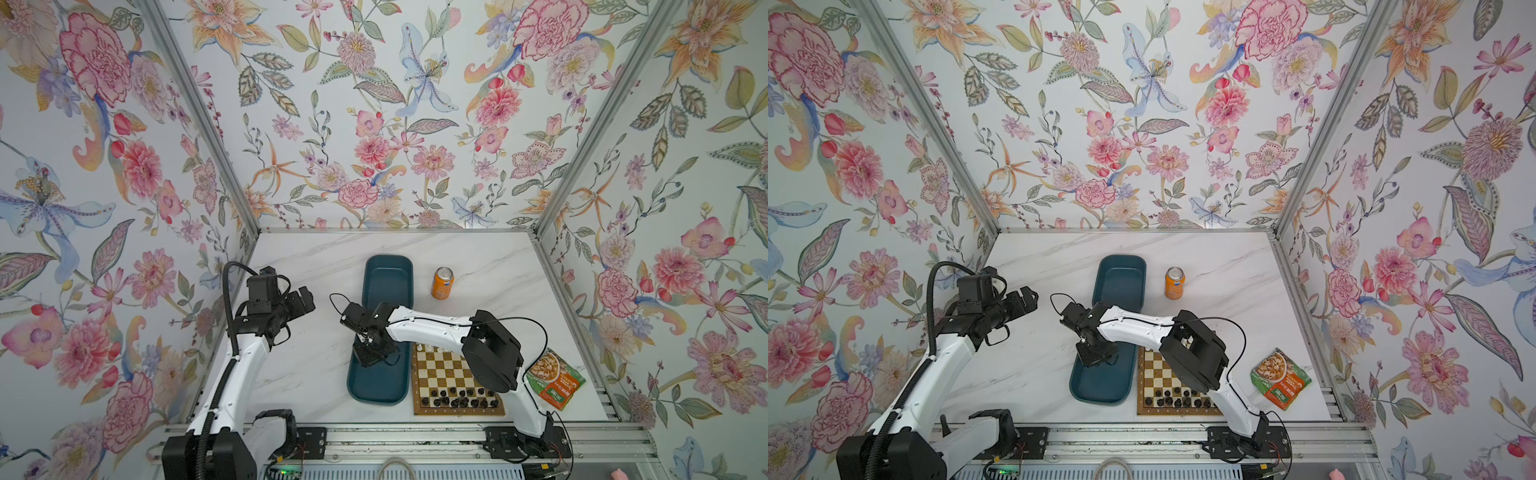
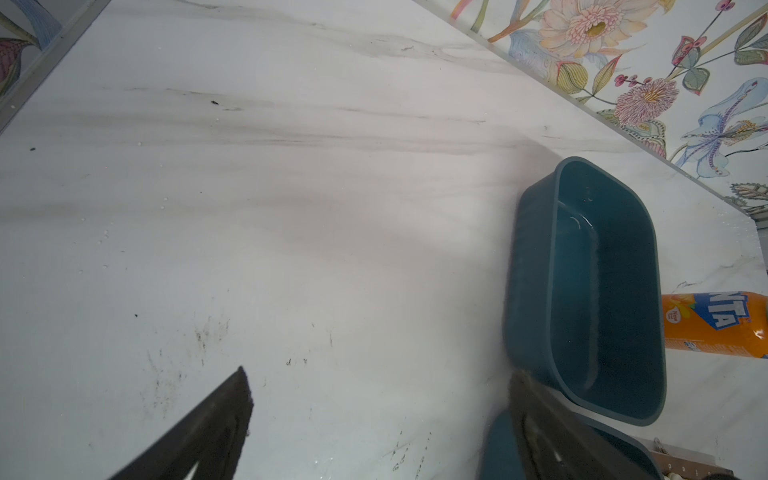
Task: Set up the chess pieces on the board
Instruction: 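Lower the right gripper into the tray and close on the black piece, then carry the black piece with the right gripper to the board's near row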
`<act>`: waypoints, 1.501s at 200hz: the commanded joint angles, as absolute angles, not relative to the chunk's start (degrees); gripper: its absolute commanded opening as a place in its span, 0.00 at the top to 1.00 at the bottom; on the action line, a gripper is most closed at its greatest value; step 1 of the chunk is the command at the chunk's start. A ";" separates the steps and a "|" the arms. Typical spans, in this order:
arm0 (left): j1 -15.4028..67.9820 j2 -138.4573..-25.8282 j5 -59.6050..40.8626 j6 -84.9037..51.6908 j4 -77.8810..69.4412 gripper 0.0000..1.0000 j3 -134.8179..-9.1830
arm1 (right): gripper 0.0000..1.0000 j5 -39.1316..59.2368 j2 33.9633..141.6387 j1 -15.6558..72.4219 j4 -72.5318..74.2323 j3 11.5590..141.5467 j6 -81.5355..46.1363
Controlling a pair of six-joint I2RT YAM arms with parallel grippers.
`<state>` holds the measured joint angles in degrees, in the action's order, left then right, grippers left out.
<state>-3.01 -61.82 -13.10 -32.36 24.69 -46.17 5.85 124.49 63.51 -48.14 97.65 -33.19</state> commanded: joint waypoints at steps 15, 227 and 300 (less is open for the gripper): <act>-3.52 -61.78 -12.70 -32.58 26.06 0.03 -47.98 | 0.83 6.33 126.03 63.37 -47.79 96.81 -32.78; -1.98 -62.55 -13.80 -32.61 26.02 0.04 -48.25 | 0.95 -5.55 99.40 63.33 -57.56 79.91 -42.57; -0.03 -63.81 -13.93 -32.61 25.33 0.04 -49.75 | 0.95 -6.20 95.36 66.61 -52.58 68.54 -49.16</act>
<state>-0.58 -63.37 -13.32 -32.36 25.65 -47.79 -5.23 97.06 66.00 -54.78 71.42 -45.71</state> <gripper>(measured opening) 0.960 0.082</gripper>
